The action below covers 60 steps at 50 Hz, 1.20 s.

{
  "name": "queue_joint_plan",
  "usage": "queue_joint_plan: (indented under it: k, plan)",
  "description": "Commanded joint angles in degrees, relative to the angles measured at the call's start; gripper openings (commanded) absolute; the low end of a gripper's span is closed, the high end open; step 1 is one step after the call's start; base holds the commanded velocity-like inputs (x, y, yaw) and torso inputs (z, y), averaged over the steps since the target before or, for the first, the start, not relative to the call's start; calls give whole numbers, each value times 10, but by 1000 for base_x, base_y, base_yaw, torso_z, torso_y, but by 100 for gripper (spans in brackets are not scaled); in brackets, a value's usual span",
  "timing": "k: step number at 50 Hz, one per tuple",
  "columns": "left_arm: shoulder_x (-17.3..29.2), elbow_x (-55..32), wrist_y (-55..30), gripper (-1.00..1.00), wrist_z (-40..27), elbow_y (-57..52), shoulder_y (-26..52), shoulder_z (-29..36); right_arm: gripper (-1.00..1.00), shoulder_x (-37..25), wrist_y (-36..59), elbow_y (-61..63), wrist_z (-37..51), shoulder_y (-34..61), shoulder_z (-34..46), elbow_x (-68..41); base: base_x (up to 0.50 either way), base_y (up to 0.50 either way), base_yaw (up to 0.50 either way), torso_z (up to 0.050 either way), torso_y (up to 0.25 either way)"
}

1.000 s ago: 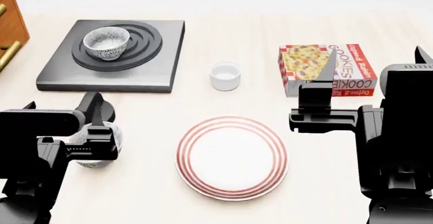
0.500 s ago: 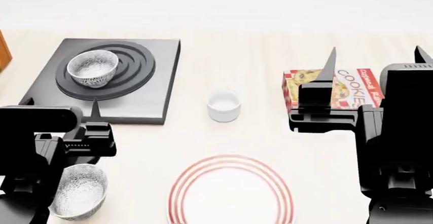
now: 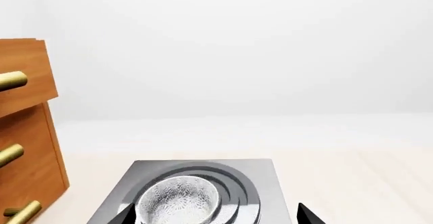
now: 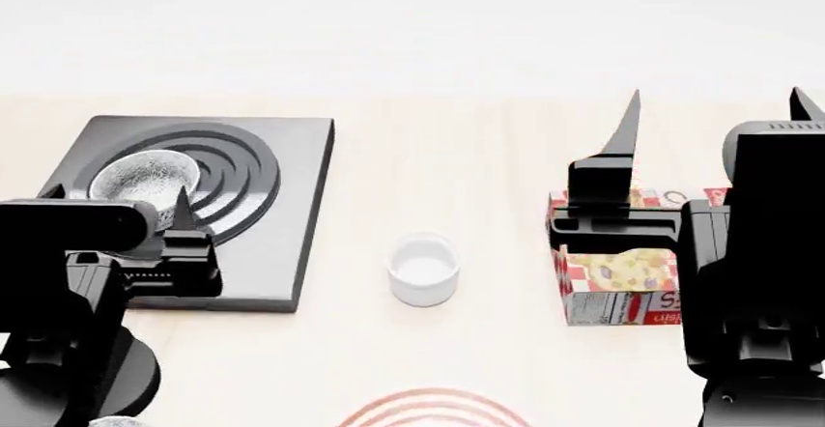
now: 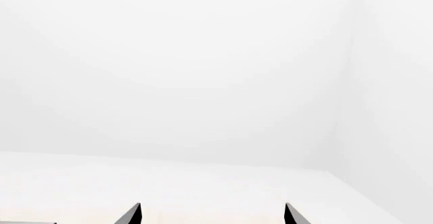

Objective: Pick the akita bowl on the stove and place it on the plate.

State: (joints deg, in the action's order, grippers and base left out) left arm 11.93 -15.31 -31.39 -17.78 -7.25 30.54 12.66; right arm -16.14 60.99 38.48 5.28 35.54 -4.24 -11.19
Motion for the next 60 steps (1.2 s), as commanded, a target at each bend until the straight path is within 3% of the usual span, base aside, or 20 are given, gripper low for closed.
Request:
queue_joint_plan:
  k: [1, 27, 40, 60]
  plan:
    - [1, -4, -5, 100, -4, -6, 1, 3, 100, -1, 5, 4, 3, 2, 1, -3, 332, 0, 0, 0, 0]
    - [6, -12, -24, 100, -12, -14, 15, 7, 100, -4, -6, -5, 6, -2, 2, -7, 314, 0, 0, 0, 0]
    - [20, -22, -141, 100, -2, -4, 167, 20, 100, -5, -1, -1, 10, -1, 1, -10, 8, 0, 0, 0, 0]
    - [-19, -30, -186, 100, 47, 145, 357, 56, 100, -7, -3, 1, 13, -2, 1, -14, 0, 0, 0, 0, 0]
